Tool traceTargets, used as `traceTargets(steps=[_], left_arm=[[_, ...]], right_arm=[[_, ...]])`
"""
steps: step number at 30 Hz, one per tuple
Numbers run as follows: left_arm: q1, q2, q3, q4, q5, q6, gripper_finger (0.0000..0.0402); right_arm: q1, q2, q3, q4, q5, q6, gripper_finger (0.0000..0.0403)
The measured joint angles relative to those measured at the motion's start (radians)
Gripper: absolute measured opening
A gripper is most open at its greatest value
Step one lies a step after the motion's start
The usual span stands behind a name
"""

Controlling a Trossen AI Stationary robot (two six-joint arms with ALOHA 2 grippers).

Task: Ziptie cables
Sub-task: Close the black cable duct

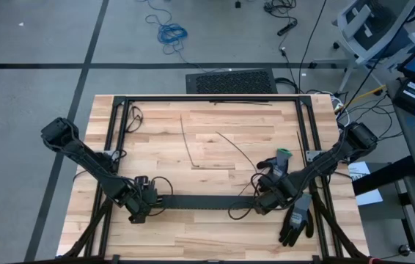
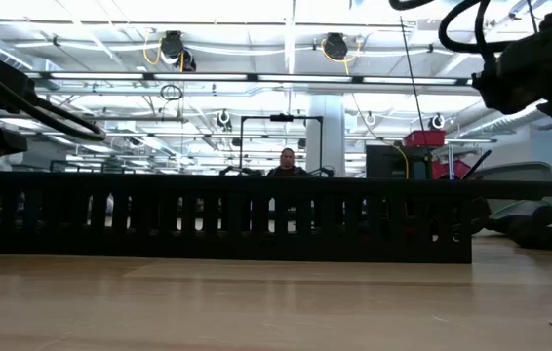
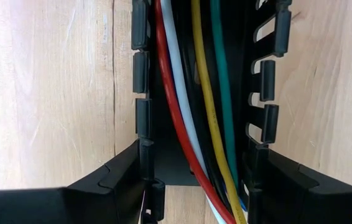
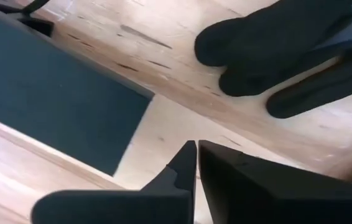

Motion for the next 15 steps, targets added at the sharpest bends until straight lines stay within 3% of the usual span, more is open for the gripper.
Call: traceTargets(steps=[15], left_arm=[[0.000,0.000,-0.001,-0.006,0.002,0.004,0.0236]], right_arm=[[-0.032,0.138,0.001,0.338,0.000,0.064,0.0000]])
